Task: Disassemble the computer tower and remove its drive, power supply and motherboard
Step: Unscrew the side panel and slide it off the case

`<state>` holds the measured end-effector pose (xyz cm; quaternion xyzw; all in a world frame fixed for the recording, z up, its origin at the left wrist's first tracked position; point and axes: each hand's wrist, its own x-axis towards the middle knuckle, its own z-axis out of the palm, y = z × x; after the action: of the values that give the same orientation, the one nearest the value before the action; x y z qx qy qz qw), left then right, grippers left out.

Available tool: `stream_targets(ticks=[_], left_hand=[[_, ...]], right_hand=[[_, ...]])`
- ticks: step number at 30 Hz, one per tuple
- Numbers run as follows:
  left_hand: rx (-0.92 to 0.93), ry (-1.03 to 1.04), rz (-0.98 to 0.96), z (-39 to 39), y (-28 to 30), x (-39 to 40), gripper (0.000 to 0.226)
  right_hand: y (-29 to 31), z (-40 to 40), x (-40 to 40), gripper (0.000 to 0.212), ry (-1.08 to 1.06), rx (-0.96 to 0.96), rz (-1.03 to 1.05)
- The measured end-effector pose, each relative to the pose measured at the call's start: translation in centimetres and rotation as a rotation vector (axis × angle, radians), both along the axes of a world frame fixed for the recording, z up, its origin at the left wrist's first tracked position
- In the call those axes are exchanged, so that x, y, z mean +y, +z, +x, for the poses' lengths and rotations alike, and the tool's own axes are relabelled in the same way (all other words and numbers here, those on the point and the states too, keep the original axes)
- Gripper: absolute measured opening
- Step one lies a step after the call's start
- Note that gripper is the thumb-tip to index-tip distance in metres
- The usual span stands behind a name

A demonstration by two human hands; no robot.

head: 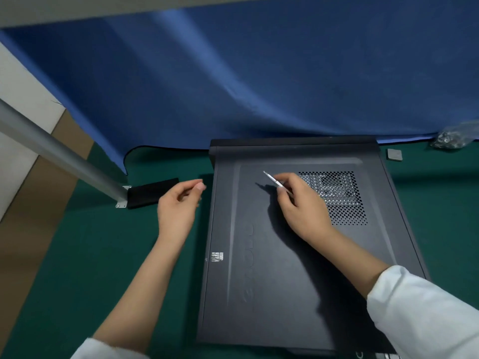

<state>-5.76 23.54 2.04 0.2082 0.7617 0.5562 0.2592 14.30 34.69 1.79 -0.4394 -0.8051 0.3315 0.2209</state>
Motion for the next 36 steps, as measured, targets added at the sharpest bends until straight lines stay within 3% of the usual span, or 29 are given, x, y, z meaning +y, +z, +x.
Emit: stream_targets(ticks=[3, 8, 10, 13, 15, 17, 21, 25, 28, 33, 36], left_hand=[[-0.085, -0.098, 0.035, 2.5, 2.6, -0.2, 0.011], [-0.381, -0.251, 0.157, 5.8, 5.4, 0.7, 0.022], [-0.439, -0.219, 0.194, 6.1, 5.7, 0.6, 0.026], [-0.454, -0.108, 0.197, 3.8, 5.3, -0.3, 0.022], [-0.345, -0.006, 0.117, 0.4, 4.3, -1.2, 0.019], [-0.187, 0.02, -0.085, -2.8, 2.4, -2.2, 0.018], [0.04, -0.132, -0.566, -5.0, -2.9, -2.4, 0.026], [0.232, -0.279, -0.814, -3.8, -6.2, -0.8, 0.023], [0.274, -0.284, -0.856, -2.7, -7.4, 0.6, 0.012], [0.328, -0.271, -0.891, -2.5, -8.4, 1.6, 0.023], [0.316, -0.274, -0.881, -2.6, -8.6, 1.4, 0.014]], right_hand=[[2.0, -1.9, -1.8, 0.021, 0.042, 0.363, -0.272], [4.0, -4.6, -5.1, 0.024, 0.141, 0.508, -0.356], [4.1, -4.9, -5.2, 0.026, 0.14, 0.494, -0.373], [3.5, -4.4, -4.5, 0.016, 0.181, 0.32, -0.312], [2.5, -3.2, -3.3, 0.022, 0.169, 0.12, -0.111], [1.3, -1.7, -2.2, 0.031, 0.195, -0.102, 0.069], [-0.9, -0.3, -2.4, 0.04, 0.267, -0.351, 0.25], [-1.2, -0.6, -2.5, 0.037, 0.235, -0.343, 0.329], [-1.4, -0.5, -2.4, 0.037, 0.234, -0.328, 0.336], [-1.4, -0.5, -2.3, 0.035, 0.232, -0.288, 0.321], [-1.4, -0.5, -2.3, 0.035, 0.236, -0.279, 0.315]])
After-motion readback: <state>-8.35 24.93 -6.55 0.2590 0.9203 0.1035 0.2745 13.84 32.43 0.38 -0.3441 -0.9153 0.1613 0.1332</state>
